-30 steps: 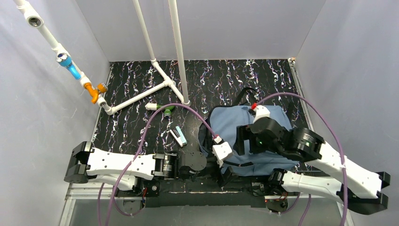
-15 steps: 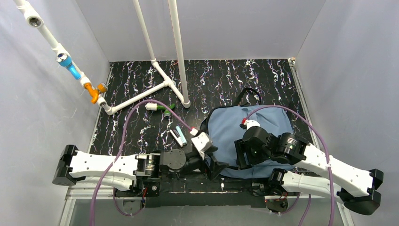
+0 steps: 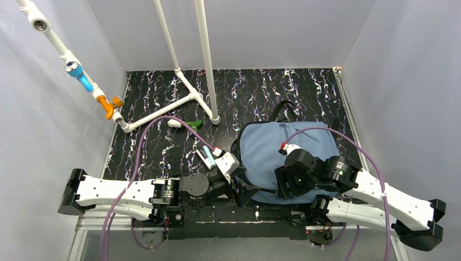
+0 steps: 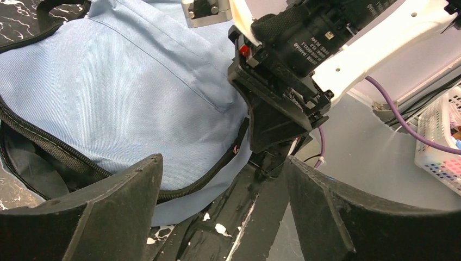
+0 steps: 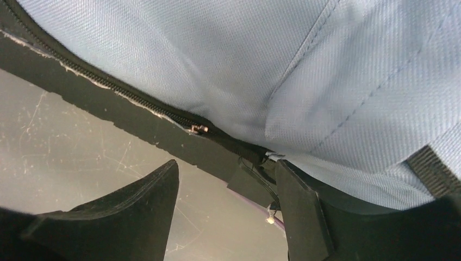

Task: Pack the student bag
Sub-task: Zip the student bag at the center of the board.

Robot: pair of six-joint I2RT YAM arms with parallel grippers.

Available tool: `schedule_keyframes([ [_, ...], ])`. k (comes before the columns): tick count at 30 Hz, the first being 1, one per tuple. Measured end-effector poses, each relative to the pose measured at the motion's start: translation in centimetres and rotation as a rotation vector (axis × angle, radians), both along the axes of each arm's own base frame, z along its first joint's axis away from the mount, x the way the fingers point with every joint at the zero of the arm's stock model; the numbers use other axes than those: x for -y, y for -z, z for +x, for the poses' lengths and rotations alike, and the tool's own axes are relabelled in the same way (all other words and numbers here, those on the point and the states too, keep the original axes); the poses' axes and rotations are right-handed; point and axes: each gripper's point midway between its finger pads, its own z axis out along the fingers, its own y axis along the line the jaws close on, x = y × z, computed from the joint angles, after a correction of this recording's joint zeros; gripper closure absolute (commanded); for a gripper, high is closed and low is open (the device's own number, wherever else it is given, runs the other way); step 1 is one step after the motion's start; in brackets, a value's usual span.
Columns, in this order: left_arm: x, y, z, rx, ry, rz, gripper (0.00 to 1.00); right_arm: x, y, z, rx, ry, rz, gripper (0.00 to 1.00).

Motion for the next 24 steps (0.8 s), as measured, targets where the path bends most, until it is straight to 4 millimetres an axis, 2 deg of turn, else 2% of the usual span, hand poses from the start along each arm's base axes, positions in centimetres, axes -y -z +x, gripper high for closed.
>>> schedule_keyframes([
  [3, 0.0, -0.1, 0.0, 0.002, 0.000, -0.001, 0.16, -0.3, 0.3, 0.5, 0.015, 0.008, -0.011, 0.28],
  [5, 0.0, 0.0, 0.0, 0.002, 0.001, 0.001, 0.15, -0.6, 0.7, 0.9, 0.026, 0.013, -0.015, 0.35],
  [8, 0.0, 0.0, -0.1, 0.001, 0.005, 0.001, 0.16, -0.9, 1.2, 1.3, 0.036, 0.017, -0.015, 0.54],
  [11, 0.1, 0.3, -0.2, 0.002, 0.011, 0.010, 0.19, -2.0, 1.3, 1.3, 0.030, 0.011, 0.031, 0.86],
  [13, 0.2, 0.6, -0.2, 0.003, 0.012, 0.020, 0.20, -2.9, 1.3, 1.1, 0.015, -0.003, 0.071, 0.99],
  [16, 0.3, 0.9, -0.2, 0.003, 0.011, 0.032, 0.20, -4.0, 1.1, 0.1, -0.038, -0.021, 0.134, 0.99],
  [19, 0.5, 1.4, -0.1, 0.015, 0.013, 0.049, 0.15, -4.6, 0.6, -0.6, -0.065, -0.037, 0.181, 0.99],
  [22, 1.5, 3.0, 0.0, 0.042, 0.023, 0.102, 0.15, -4.8, -0.1, -0.8, -0.065, -0.034, 0.224, 0.99],
  [24, 2.3, 4.9, 0.0, 0.062, 0.031, 0.161, 0.21, -5.1, -0.7, -0.7, -0.053, -0.028, 0.260, 0.99],
])
